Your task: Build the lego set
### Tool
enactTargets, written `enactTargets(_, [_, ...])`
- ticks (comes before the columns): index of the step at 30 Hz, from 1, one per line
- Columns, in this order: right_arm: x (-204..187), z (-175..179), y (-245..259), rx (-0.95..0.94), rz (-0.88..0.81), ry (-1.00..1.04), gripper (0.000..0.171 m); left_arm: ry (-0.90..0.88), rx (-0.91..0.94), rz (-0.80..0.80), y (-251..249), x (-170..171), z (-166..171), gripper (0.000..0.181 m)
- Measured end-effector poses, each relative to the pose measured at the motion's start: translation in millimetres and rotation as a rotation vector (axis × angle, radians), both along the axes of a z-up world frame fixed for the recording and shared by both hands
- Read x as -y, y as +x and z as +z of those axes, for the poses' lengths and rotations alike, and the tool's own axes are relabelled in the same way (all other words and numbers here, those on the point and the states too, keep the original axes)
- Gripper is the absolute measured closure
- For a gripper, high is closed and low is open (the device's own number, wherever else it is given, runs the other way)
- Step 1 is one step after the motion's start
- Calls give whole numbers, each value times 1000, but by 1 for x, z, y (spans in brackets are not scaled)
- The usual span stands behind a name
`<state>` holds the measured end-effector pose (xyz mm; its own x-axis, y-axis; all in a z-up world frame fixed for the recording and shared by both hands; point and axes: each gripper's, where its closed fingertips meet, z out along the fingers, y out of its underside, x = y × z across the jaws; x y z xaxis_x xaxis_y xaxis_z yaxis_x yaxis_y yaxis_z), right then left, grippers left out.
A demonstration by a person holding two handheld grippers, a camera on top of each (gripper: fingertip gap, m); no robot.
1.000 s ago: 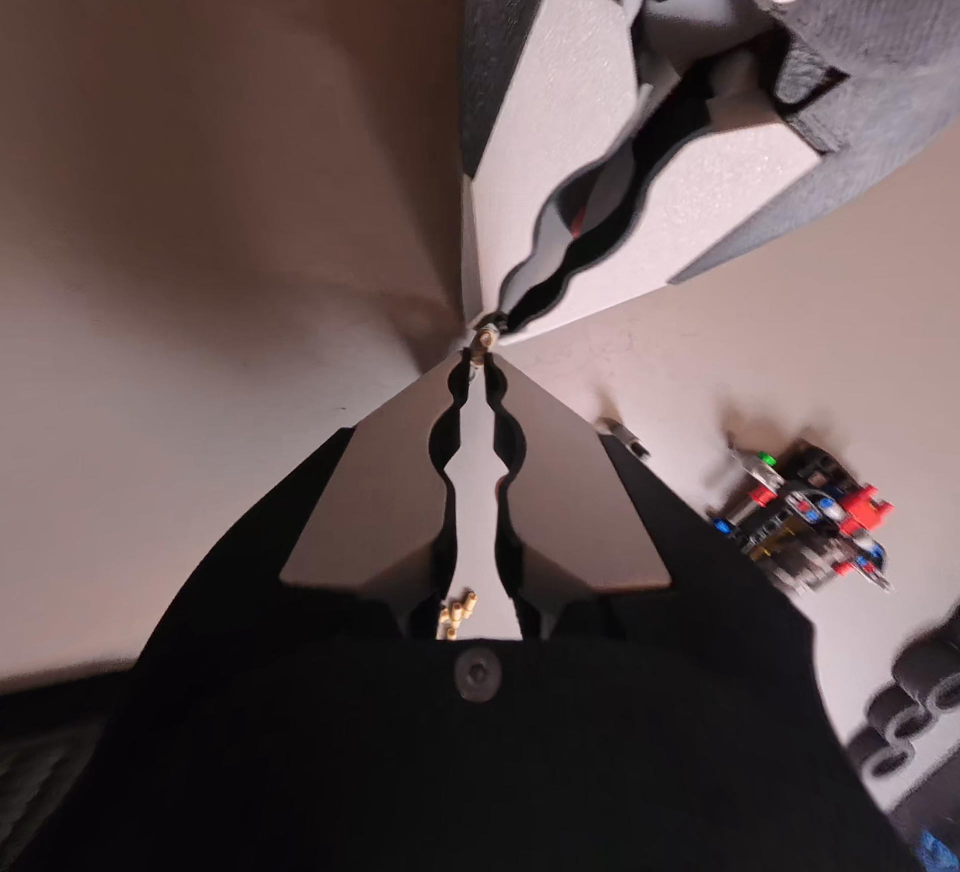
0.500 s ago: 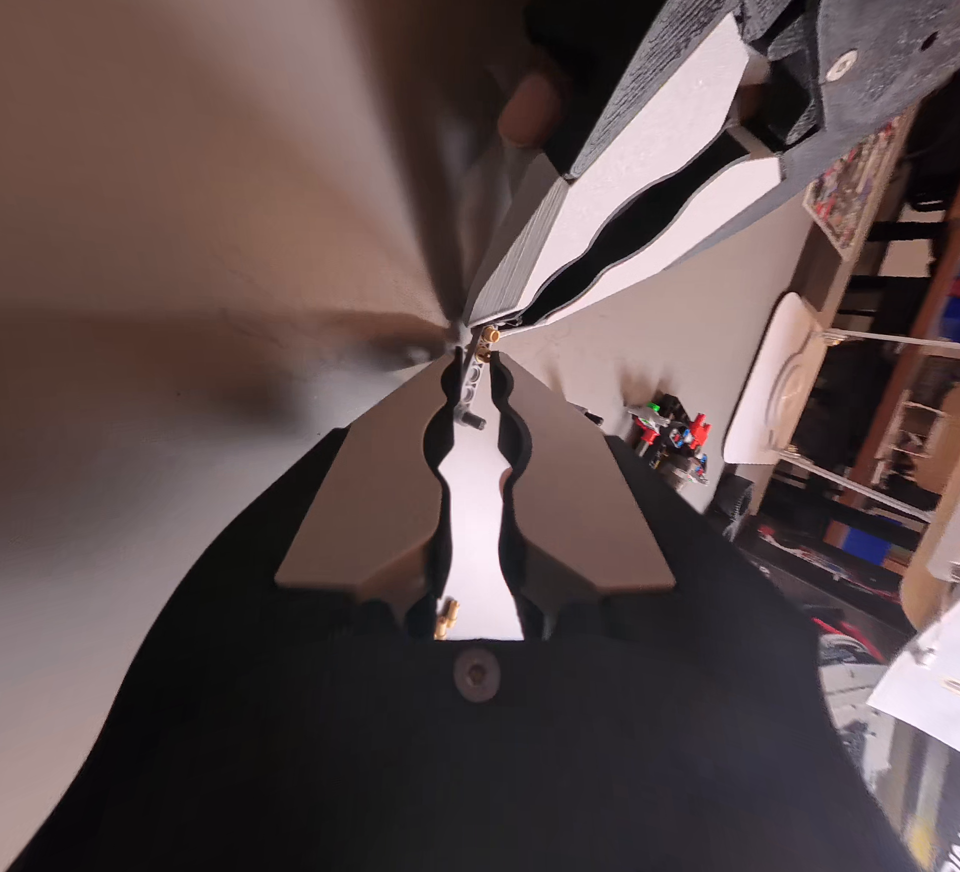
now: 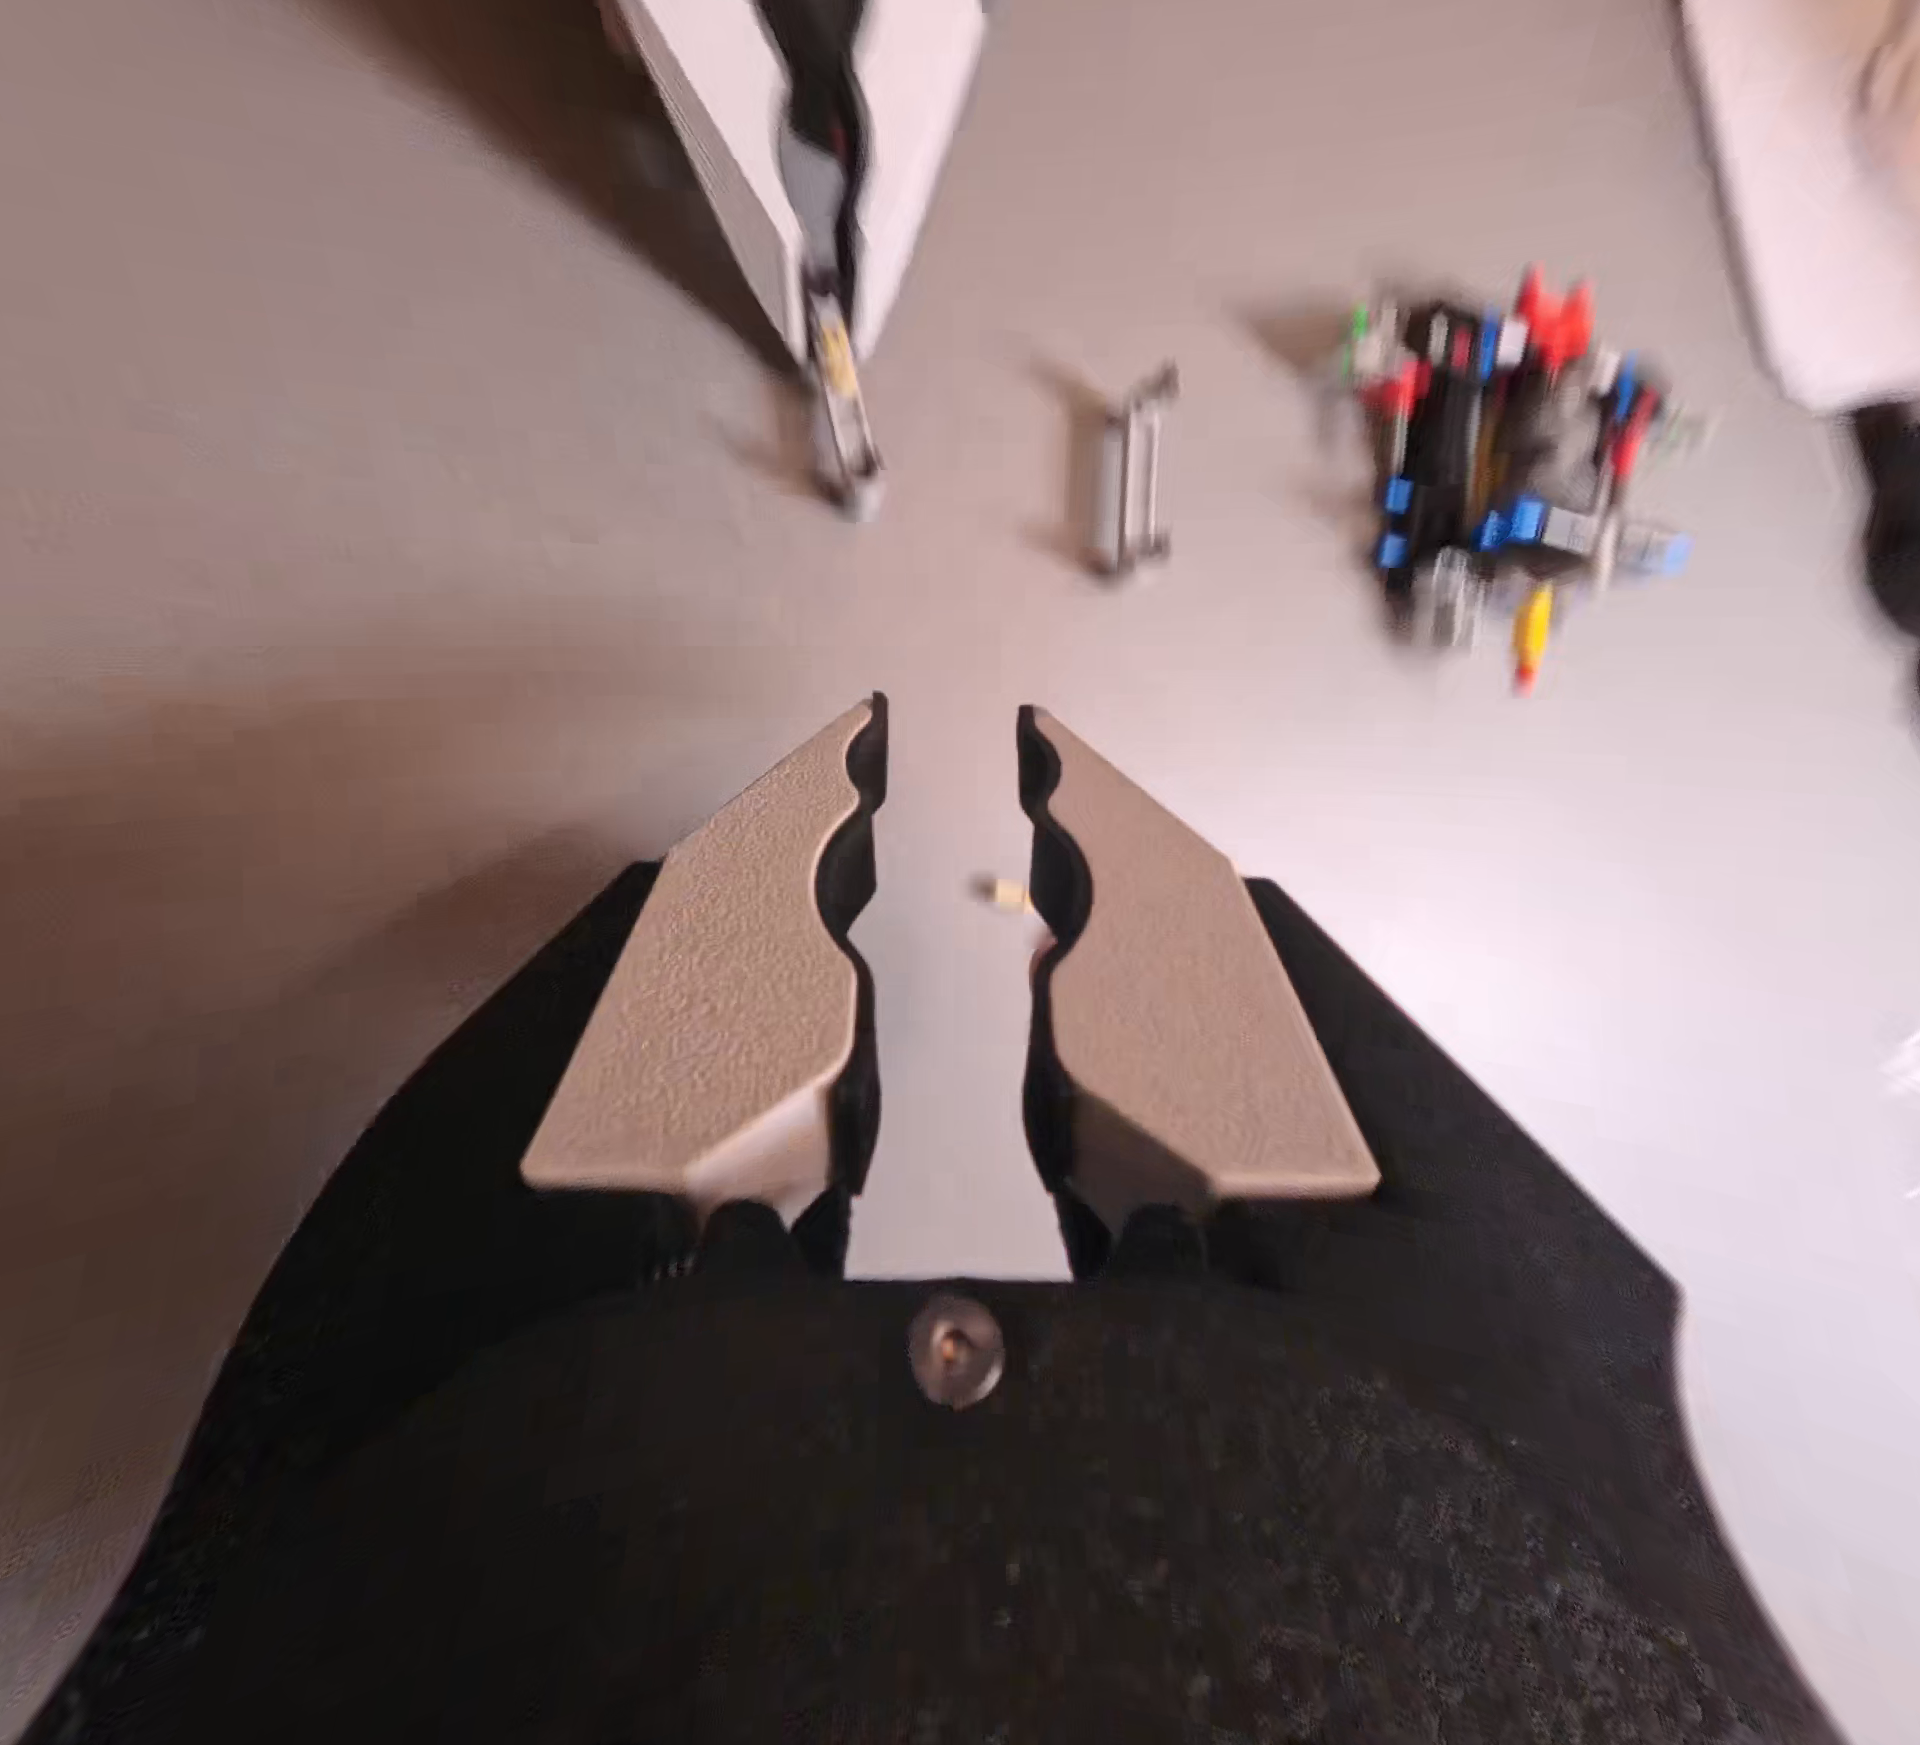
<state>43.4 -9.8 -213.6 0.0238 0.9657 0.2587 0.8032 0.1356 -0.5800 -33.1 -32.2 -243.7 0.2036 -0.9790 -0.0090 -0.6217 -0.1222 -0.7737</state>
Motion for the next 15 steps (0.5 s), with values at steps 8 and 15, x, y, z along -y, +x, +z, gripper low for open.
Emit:
enactTargets(8, [-20,-22,43,35,-134,-131,151,30,-6,2,0,0,0,175])
enactTargets(15, [-20,-33,39,79,-118,-187,153,23,-3,1,0,0,0,175])
